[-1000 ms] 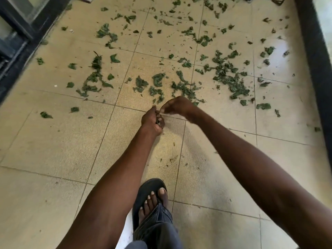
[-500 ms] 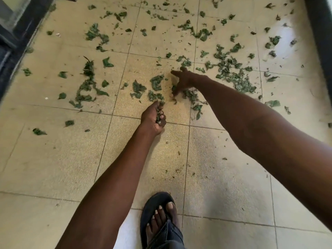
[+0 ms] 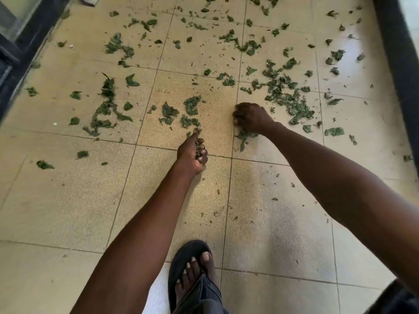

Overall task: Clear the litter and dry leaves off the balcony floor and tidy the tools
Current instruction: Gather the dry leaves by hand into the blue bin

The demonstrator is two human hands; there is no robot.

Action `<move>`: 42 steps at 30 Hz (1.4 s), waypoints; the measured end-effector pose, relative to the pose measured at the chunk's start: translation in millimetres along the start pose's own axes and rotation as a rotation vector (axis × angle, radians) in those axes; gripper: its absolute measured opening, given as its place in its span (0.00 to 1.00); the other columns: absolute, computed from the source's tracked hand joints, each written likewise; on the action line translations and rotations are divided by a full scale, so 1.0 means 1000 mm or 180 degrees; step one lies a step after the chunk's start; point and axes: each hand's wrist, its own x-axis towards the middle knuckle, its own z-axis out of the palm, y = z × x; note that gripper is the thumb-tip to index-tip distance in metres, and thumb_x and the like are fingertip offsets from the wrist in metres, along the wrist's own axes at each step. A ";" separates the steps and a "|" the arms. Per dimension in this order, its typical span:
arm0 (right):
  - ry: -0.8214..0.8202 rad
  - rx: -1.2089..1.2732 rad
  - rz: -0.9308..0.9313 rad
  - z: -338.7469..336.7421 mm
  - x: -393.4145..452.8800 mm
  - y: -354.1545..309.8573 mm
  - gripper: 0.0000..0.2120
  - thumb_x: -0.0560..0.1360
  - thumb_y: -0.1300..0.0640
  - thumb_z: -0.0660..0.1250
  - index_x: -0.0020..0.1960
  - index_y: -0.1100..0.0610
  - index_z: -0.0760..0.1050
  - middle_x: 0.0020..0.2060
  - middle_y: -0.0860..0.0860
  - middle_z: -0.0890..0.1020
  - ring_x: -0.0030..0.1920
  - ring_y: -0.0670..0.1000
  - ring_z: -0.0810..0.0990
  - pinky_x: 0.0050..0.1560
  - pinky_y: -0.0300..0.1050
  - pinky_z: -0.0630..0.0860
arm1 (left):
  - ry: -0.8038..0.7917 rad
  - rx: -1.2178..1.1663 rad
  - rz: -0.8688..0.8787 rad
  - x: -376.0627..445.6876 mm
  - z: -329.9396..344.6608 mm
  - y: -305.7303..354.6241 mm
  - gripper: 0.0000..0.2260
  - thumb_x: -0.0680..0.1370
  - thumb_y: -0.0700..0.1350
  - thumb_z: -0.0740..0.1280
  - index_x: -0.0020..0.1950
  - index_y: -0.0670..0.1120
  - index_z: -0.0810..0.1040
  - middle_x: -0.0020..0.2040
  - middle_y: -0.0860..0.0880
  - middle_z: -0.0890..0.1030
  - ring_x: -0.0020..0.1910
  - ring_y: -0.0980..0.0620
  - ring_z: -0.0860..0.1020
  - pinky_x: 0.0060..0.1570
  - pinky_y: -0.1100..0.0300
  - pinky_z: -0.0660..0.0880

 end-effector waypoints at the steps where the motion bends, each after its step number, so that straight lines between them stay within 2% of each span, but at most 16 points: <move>1: -0.0170 0.0178 0.0202 -0.003 -0.004 0.003 0.23 0.74 0.42 0.62 0.65 0.51 0.76 0.66 0.53 0.75 0.67 0.57 0.72 0.66 0.61 0.69 | 0.0003 0.0013 -0.0008 -0.001 0.002 -0.001 0.14 0.80 0.52 0.65 0.38 0.46 0.72 0.29 0.51 0.69 0.23 0.56 0.64 0.18 0.69 0.55; 3: -0.0505 0.0254 0.0318 -0.012 -0.019 -0.002 0.29 0.73 0.41 0.66 0.70 0.54 0.72 0.69 0.55 0.72 0.69 0.58 0.69 0.69 0.53 0.66 | -0.0008 0.0010 -0.0021 -0.002 0.005 -0.003 0.15 0.80 0.52 0.65 0.38 0.46 0.72 0.29 0.51 0.69 0.22 0.56 0.64 0.18 0.69 0.55; 5: -0.0692 0.0059 -0.0068 -0.011 -0.030 -0.005 0.35 0.74 0.43 0.70 0.76 0.55 0.64 0.74 0.55 0.65 0.74 0.58 0.61 0.73 0.49 0.60 | -0.0012 -0.0011 -0.0036 -0.002 0.008 -0.007 0.15 0.81 0.51 0.64 0.37 0.45 0.71 0.29 0.51 0.68 0.21 0.56 0.64 0.18 0.70 0.55; 9: -0.0951 -0.0148 -0.0431 0.006 -0.054 -0.002 0.44 0.68 0.46 0.76 0.77 0.48 0.58 0.76 0.56 0.58 0.76 0.62 0.53 0.75 0.58 0.56 | -0.0041 0.0017 -0.0090 -0.003 0.014 -0.018 0.15 0.81 0.52 0.64 0.38 0.46 0.71 0.28 0.51 0.68 0.22 0.56 0.64 0.18 0.70 0.55; 11: -0.0689 -0.0206 -0.0710 0.019 -0.069 -0.004 0.34 0.71 0.52 0.73 0.74 0.50 0.66 0.75 0.57 0.63 0.77 0.61 0.53 0.74 0.60 0.58 | -0.0043 0.0031 -0.0130 -0.004 0.017 -0.024 0.15 0.81 0.52 0.63 0.38 0.45 0.72 0.29 0.51 0.69 0.23 0.56 0.64 0.18 0.70 0.55; 14: -0.0164 -0.0172 -0.0874 0.027 -0.092 -0.013 0.16 0.78 0.56 0.67 0.65 0.53 0.77 0.70 0.58 0.72 0.74 0.58 0.63 0.69 0.57 0.69 | -0.0034 0.0035 -0.0171 -0.007 0.018 -0.032 0.15 0.81 0.52 0.63 0.39 0.45 0.72 0.30 0.51 0.69 0.25 0.56 0.65 0.18 0.69 0.56; 18: 0.0148 -0.0398 -0.0694 0.042 -0.110 -0.018 0.13 0.80 0.59 0.63 0.62 0.59 0.78 0.67 0.57 0.75 0.60 0.55 0.79 0.59 0.51 0.77 | 0.0071 0.0092 -0.0314 -0.009 0.020 -0.040 0.15 0.82 0.53 0.63 0.40 0.44 0.72 0.32 0.50 0.69 0.27 0.56 0.65 0.19 0.69 0.58; 22: 0.0331 -0.0252 -0.0659 0.050 -0.121 -0.011 0.11 0.80 0.59 0.63 0.57 0.61 0.80 0.62 0.57 0.78 0.54 0.57 0.81 0.53 0.50 0.79 | 0.0086 0.0085 -0.0490 -0.012 0.023 -0.047 0.17 0.82 0.53 0.62 0.39 0.43 0.73 0.30 0.50 0.69 0.24 0.56 0.65 0.18 0.70 0.59; 26: 0.0903 0.1136 0.0760 0.028 -0.117 -0.004 0.08 0.76 0.67 0.66 0.51 0.62 0.83 0.46 0.53 0.84 0.40 0.51 0.82 0.42 0.40 0.77 | 0.0097 0.0098 -0.0527 -0.014 0.023 -0.054 0.16 0.82 0.53 0.61 0.42 0.42 0.74 0.32 0.49 0.69 0.27 0.56 0.65 0.19 0.71 0.61; 28: 0.1323 0.2513 0.1600 0.020 -0.113 -0.005 0.10 0.73 0.70 0.67 0.49 0.63 0.84 0.43 0.56 0.85 0.36 0.51 0.82 0.43 0.46 0.81 | 0.0114 0.0096 -0.0503 -0.013 0.024 -0.056 0.16 0.82 0.52 0.62 0.43 0.41 0.76 0.33 0.48 0.70 0.27 0.56 0.66 0.19 0.70 0.63; 30: 0.1424 0.3866 0.1996 0.016 -0.116 -0.023 0.08 0.73 0.70 0.67 0.48 0.63 0.84 0.43 0.59 0.86 0.38 0.55 0.84 0.47 0.54 0.82 | 0.0118 0.0107 -0.0455 -0.013 0.028 -0.057 0.15 0.82 0.51 0.63 0.45 0.40 0.76 0.34 0.47 0.72 0.25 0.55 0.68 0.20 0.69 0.67; 32: 0.1313 0.4445 0.2002 0.020 -0.122 -0.054 0.08 0.75 0.70 0.66 0.49 0.64 0.83 0.40 0.57 0.85 0.37 0.54 0.85 0.43 0.52 0.83 | 0.0117 0.0135 -0.0382 -0.012 0.032 -0.058 0.15 0.82 0.52 0.63 0.47 0.40 0.77 0.36 0.45 0.77 0.24 0.53 0.74 0.22 0.67 0.72; 34: 0.1263 0.4308 0.1741 0.025 -0.131 -0.086 0.10 0.75 0.71 0.64 0.51 0.64 0.82 0.40 0.54 0.85 0.34 0.48 0.84 0.37 0.42 0.81 | 0.0052 0.0079 -0.0359 -0.010 0.038 -0.059 0.18 0.81 0.54 0.63 0.56 0.39 0.78 0.45 0.42 0.82 0.32 0.48 0.81 0.26 0.61 0.77; 37: 0.1137 0.3125 0.1084 0.028 -0.142 -0.115 0.18 0.74 0.72 0.60 0.58 0.62 0.81 0.50 0.56 0.85 0.44 0.45 0.81 0.44 0.29 0.75 | -0.0073 0.0012 -0.0255 -0.007 0.043 -0.058 0.24 0.80 0.60 0.61 0.64 0.41 0.78 0.56 0.42 0.83 0.51 0.43 0.83 0.45 0.50 0.82; 40: 0.0629 0.2473 0.0731 0.030 -0.148 -0.120 0.18 0.75 0.69 0.61 0.63 0.62 0.78 0.52 0.57 0.83 0.49 0.52 0.81 0.44 0.37 0.73 | -0.0124 -0.0022 -0.0312 -0.005 0.041 -0.055 0.27 0.76 0.64 0.64 0.56 0.41 0.81 0.54 0.41 0.84 0.54 0.41 0.82 0.51 0.46 0.79; 42: 0.0836 0.2309 0.0769 0.030 -0.152 -0.119 0.17 0.74 0.68 0.61 0.60 0.61 0.79 0.48 0.57 0.84 0.47 0.55 0.82 0.46 0.40 0.74 | -0.0217 -0.0009 -0.0326 -0.004 0.039 -0.056 0.23 0.76 0.60 0.68 0.57 0.41 0.81 0.55 0.40 0.83 0.55 0.41 0.82 0.54 0.45 0.78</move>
